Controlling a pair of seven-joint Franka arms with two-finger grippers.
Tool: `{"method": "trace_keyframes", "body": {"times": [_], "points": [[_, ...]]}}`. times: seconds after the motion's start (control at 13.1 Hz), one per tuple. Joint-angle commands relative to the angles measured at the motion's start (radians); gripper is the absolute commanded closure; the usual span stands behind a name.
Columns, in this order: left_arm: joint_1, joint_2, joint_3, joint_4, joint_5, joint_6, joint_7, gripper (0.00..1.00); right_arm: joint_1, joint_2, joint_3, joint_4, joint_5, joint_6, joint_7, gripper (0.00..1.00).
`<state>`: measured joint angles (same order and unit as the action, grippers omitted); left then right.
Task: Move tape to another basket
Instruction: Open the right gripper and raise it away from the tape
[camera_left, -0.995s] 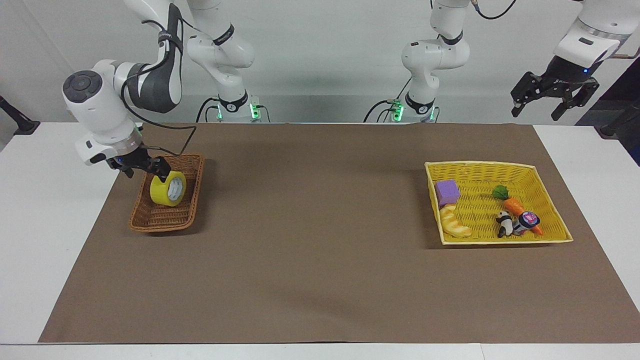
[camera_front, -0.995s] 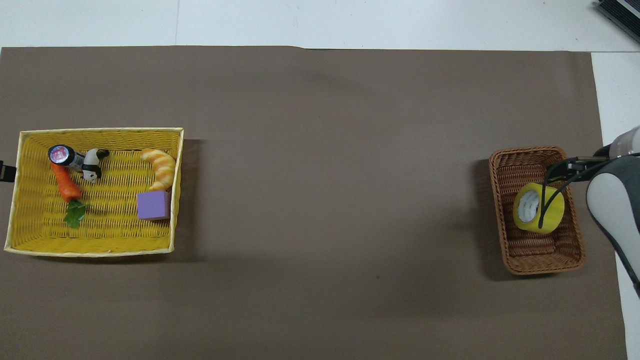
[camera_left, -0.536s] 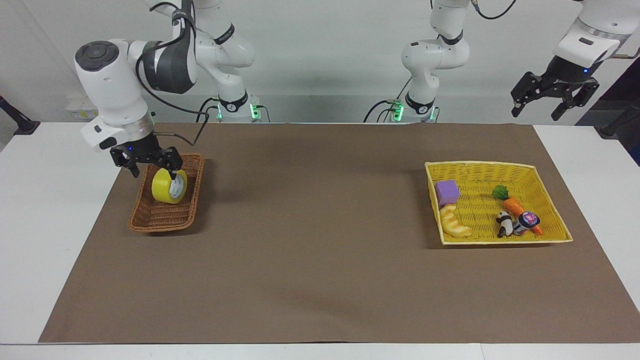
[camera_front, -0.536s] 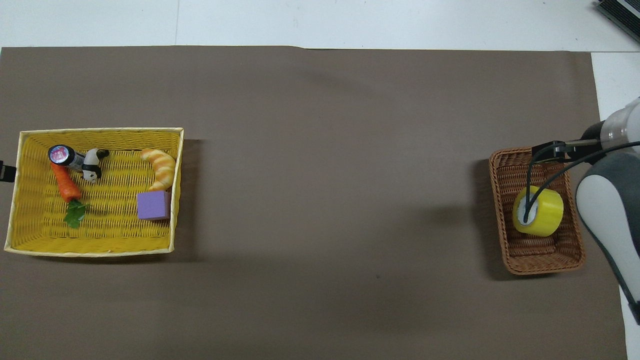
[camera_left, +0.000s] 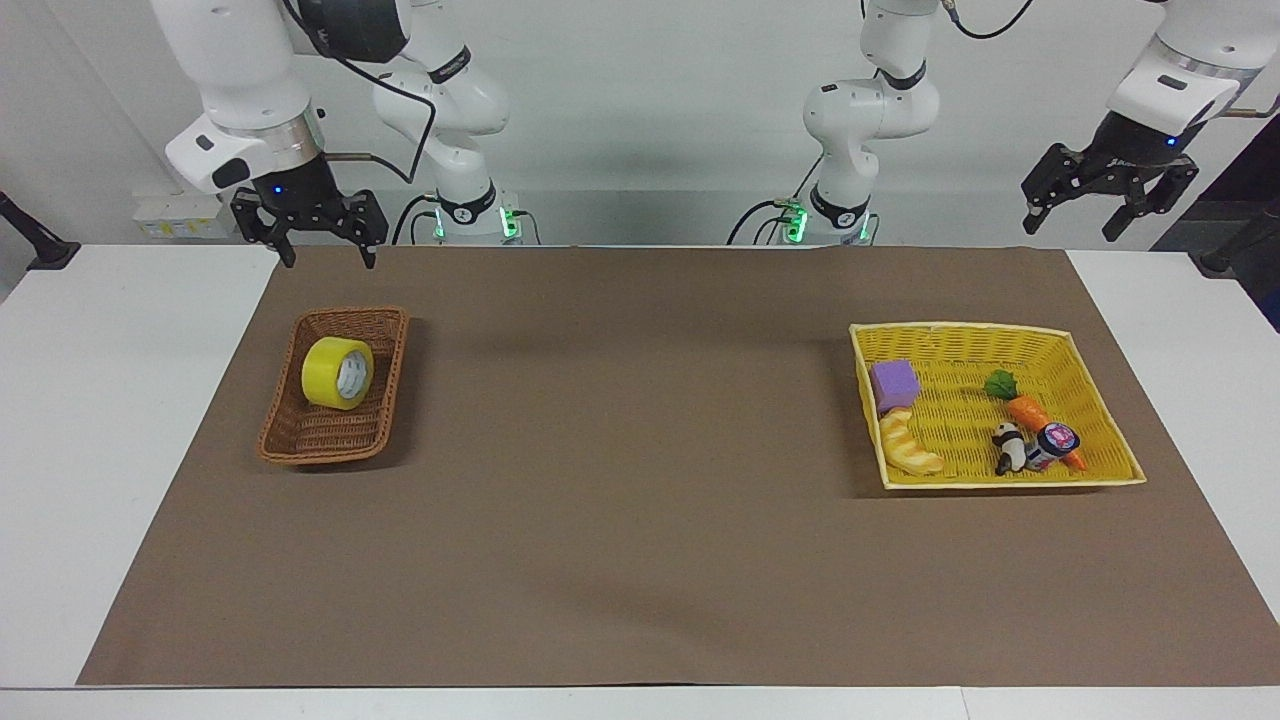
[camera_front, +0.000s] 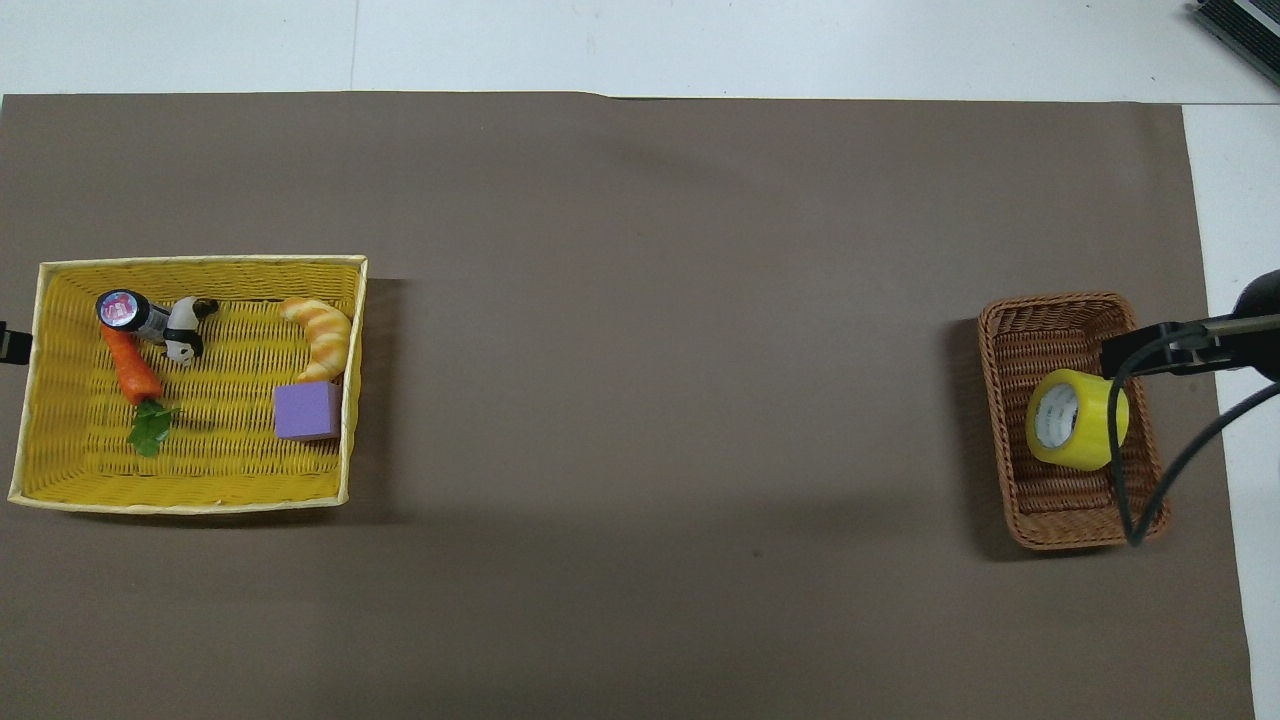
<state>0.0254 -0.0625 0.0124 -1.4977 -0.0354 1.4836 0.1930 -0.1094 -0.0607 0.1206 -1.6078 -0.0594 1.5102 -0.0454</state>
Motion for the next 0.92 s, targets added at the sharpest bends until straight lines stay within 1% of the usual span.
{"method": "trace_keyframes", "body": {"times": [0.0, 0.15, 0.31, 0.84], "points": [[0.004, -0.019, -0.002, -0.024, -0.008, 0.015, -0.009, 0.00, -0.023, 0.042, 0.005, 0.100, 0.035, -0.105, -0.044, 0.00], [0.004, -0.019, -0.002, -0.024, -0.008, 0.015, -0.009, 0.00, -0.024, 0.036, 0.005, 0.082, 0.041, -0.073, -0.041, 0.00], [0.005, -0.019, -0.002, -0.024, -0.008, 0.015, -0.009, 0.00, -0.027, 0.035, 0.002, 0.078, 0.082, -0.073, -0.034, 0.00], [0.004, -0.020, -0.002, -0.024, -0.008, 0.015, -0.009, 0.00, -0.027, 0.033, 0.002, 0.077, 0.090, -0.068, -0.044, 0.00]]}}
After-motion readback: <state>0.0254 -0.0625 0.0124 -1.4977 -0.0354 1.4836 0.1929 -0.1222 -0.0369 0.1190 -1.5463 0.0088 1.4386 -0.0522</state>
